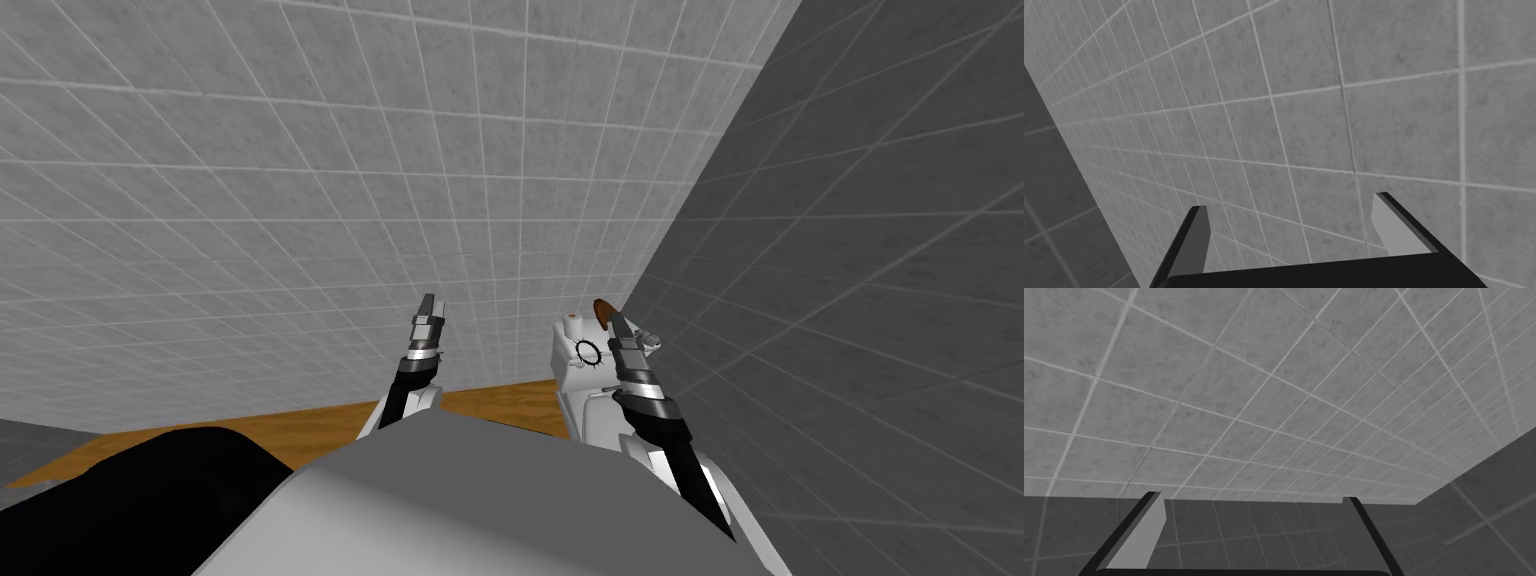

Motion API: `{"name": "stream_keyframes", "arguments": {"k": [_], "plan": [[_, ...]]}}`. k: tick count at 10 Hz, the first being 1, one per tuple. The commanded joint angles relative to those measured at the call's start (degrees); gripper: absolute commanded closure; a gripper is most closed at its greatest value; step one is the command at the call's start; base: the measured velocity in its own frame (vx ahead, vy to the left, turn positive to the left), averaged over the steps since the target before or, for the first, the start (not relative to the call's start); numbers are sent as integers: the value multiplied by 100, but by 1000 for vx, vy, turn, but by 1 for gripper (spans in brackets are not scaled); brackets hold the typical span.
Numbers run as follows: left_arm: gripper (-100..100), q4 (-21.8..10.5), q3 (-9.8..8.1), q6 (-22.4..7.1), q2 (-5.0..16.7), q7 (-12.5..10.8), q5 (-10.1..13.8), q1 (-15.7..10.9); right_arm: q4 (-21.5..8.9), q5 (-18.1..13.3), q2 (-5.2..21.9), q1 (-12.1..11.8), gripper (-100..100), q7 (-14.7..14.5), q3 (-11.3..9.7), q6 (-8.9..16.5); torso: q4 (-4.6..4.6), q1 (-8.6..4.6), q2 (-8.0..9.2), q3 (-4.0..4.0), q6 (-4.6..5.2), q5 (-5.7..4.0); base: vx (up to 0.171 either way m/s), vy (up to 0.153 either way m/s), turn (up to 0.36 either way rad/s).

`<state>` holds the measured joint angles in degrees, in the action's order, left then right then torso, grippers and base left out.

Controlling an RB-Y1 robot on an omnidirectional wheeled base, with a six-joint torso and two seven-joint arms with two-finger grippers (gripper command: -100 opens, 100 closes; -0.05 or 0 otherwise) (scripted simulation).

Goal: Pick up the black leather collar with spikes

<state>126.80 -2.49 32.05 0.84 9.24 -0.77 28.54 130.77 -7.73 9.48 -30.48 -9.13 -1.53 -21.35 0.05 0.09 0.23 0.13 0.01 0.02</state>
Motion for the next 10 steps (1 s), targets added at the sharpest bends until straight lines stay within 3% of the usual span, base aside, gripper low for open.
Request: {"name": "stream_keyframes", "arguments": {"k": [1, 3, 5, 10], "plan": [[0, 0, 0, 0, 0, 0, 0, 0, -153, -196, 111, 10, -100, -278, 67, 108, 0, 0, 0, 0, 0, 0, -55, 21, 60], [0, 0, 0, 0, 0, 0, 0, 0, -251, -372, 208, 12, -100, -504, 131, 242, 0, 2, 2, 1, -2, 0, -60, 29, 76], [0, 0, 0, 0, 0, 0, 0, 0, -459, -748, 400, 15, -100, -904, 263, 527, -1, -1, -2, -2, -1, 0, -63, 31, 99], [0, 0, 0, 0, 0, 0, 0, 0, -681, -1147, 587, 17, -100, -1504, 398, 824, -1, -1, -4, -3, -1, 0, -48, 25, 54]]}}
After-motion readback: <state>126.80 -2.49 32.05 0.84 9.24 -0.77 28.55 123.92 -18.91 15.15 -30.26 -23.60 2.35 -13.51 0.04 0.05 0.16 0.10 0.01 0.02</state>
